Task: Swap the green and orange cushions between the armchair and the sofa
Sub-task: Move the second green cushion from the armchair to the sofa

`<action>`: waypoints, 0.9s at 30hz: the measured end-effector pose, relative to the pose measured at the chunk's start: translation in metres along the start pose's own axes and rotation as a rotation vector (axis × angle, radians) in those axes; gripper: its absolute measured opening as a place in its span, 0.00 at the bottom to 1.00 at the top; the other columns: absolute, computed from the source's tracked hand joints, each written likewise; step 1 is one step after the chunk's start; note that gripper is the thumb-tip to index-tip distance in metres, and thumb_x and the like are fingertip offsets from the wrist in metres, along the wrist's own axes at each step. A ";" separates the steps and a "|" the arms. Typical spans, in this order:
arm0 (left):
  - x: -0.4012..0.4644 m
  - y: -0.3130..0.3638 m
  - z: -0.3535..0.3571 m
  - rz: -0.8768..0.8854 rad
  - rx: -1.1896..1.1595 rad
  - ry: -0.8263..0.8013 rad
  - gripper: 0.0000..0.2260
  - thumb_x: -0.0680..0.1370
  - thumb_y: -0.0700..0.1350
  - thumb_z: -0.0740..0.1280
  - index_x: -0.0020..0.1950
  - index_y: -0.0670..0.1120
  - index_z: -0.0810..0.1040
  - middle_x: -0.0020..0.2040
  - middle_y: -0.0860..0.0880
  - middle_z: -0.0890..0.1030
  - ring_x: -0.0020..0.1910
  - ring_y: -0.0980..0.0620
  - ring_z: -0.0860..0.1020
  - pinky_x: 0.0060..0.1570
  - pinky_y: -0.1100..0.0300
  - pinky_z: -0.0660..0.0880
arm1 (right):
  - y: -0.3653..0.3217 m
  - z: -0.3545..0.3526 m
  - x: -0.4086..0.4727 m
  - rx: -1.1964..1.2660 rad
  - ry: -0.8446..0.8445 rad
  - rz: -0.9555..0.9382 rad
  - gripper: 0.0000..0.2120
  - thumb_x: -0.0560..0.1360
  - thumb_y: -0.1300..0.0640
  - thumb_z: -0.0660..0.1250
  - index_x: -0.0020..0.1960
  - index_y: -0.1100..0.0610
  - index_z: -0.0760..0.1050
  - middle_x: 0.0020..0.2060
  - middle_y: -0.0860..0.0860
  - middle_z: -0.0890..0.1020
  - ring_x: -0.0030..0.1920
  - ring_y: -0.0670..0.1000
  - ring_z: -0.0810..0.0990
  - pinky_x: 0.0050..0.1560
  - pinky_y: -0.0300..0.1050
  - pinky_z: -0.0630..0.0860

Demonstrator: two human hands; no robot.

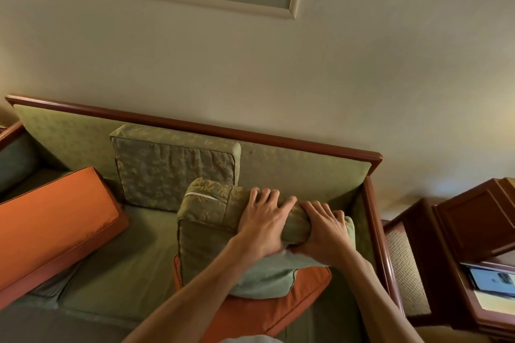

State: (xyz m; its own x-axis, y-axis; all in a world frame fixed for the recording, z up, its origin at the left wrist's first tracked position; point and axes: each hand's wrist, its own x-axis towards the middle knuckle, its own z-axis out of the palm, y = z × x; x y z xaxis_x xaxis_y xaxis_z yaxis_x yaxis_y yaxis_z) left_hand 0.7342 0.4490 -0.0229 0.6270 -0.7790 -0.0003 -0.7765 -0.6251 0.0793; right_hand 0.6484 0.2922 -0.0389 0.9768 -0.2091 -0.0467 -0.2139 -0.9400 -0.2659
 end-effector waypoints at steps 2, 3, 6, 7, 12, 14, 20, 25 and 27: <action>-0.005 0.002 0.005 0.000 -0.025 0.051 0.46 0.64 0.62 0.77 0.76 0.54 0.59 0.68 0.44 0.70 0.68 0.43 0.65 0.73 0.43 0.55 | 0.003 0.002 -0.003 0.017 0.023 -0.030 0.45 0.57 0.24 0.68 0.69 0.45 0.67 0.59 0.42 0.75 0.60 0.50 0.72 0.60 0.54 0.66; -0.005 0.003 0.004 -0.003 -0.039 0.065 0.45 0.64 0.62 0.77 0.76 0.54 0.59 0.67 0.45 0.71 0.68 0.43 0.66 0.72 0.43 0.56 | 0.004 0.000 -0.003 0.022 0.018 -0.051 0.44 0.59 0.25 0.68 0.68 0.45 0.68 0.58 0.43 0.76 0.59 0.50 0.73 0.59 0.53 0.66; -0.001 -0.003 -0.015 -0.017 -0.116 0.066 0.46 0.64 0.63 0.77 0.76 0.56 0.59 0.66 0.47 0.74 0.67 0.45 0.68 0.69 0.46 0.59 | -0.004 -0.033 0.012 0.021 -0.061 -0.119 0.42 0.63 0.28 0.71 0.71 0.46 0.67 0.62 0.44 0.76 0.64 0.51 0.72 0.62 0.53 0.65; 0.001 -0.008 -0.025 -0.024 -0.155 0.067 0.47 0.63 0.64 0.78 0.76 0.58 0.58 0.66 0.48 0.75 0.66 0.46 0.69 0.68 0.47 0.59 | -0.010 -0.049 0.018 0.019 -0.091 -0.135 0.41 0.63 0.29 0.72 0.71 0.47 0.68 0.64 0.45 0.76 0.65 0.51 0.72 0.63 0.53 0.64; -0.016 -0.051 -0.094 -0.029 -0.359 0.155 0.51 0.57 0.70 0.77 0.75 0.62 0.59 0.68 0.56 0.74 0.67 0.52 0.69 0.69 0.51 0.60 | -0.074 -0.140 0.026 -0.119 -0.073 -0.296 0.34 0.65 0.33 0.73 0.65 0.47 0.69 0.54 0.45 0.77 0.56 0.50 0.75 0.62 0.51 0.65; -0.032 -0.075 -0.107 -0.029 -0.430 0.165 0.50 0.54 0.72 0.76 0.72 0.63 0.61 0.65 0.60 0.73 0.65 0.56 0.68 0.67 0.54 0.60 | -0.103 -0.165 0.023 -0.142 -0.030 -0.357 0.32 0.65 0.33 0.73 0.63 0.46 0.70 0.49 0.43 0.75 0.50 0.49 0.72 0.57 0.48 0.63; -0.070 -0.127 -0.029 -0.180 -0.664 -0.020 0.47 0.56 0.59 0.84 0.68 0.68 0.63 0.61 0.69 0.70 0.56 0.70 0.70 0.61 0.70 0.67 | -0.124 -0.114 0.047 -0.190 -0.244 -0.295 0.42 0.61 0.31 0.74 0.69 0.48 0.68 0.60 0.48 0.76 0.62 0.53 0.73 0.65 0.60 0.66; -0.082 -0.165 0.009 -0.321 -0.702 -0.083 0.50 0.53 0.65 0.80 0.67 0.78 0.54 0.66 0.61 0.67 0.66 0.55 0.68 0.65 0.52 0.68 | -0.094 -0.049 0.046 0.387 -0.215 -0.266 0.54 0.62 0.32 0.77 0.78 0.39 0.50 0.70 0.42 0.63 0.69 0.47 0.66 0.71 0.51 0.66; -0.081 -0.180 -0.003 -0.341 -0.650 -0.139 0.55 0.54 0.64 0.82 0.74 0.70 0.53 0.70 0.56 0.65 0.71 0.50 0.65 0.69 0.48 0.66 | -0.086 -0.036 0.049 0.383 -0.177 -0.268 0.59 0.61 0.35 0.79 0.79 0.41 0.44 0.74 0.43 0.61 0.72 0.46 0.62 0.72 0.48 0.63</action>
State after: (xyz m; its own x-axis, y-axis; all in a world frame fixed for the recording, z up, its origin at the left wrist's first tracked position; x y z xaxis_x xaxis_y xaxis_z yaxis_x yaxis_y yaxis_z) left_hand 0.8232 0.6243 -0.0341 0.7795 -0.5732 -0.2527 -0.3204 -0.7114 0.6255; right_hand 0.7142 0.3529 0.0162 0.9909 0.1062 -0.0821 0.0319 -0.7806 -0.6242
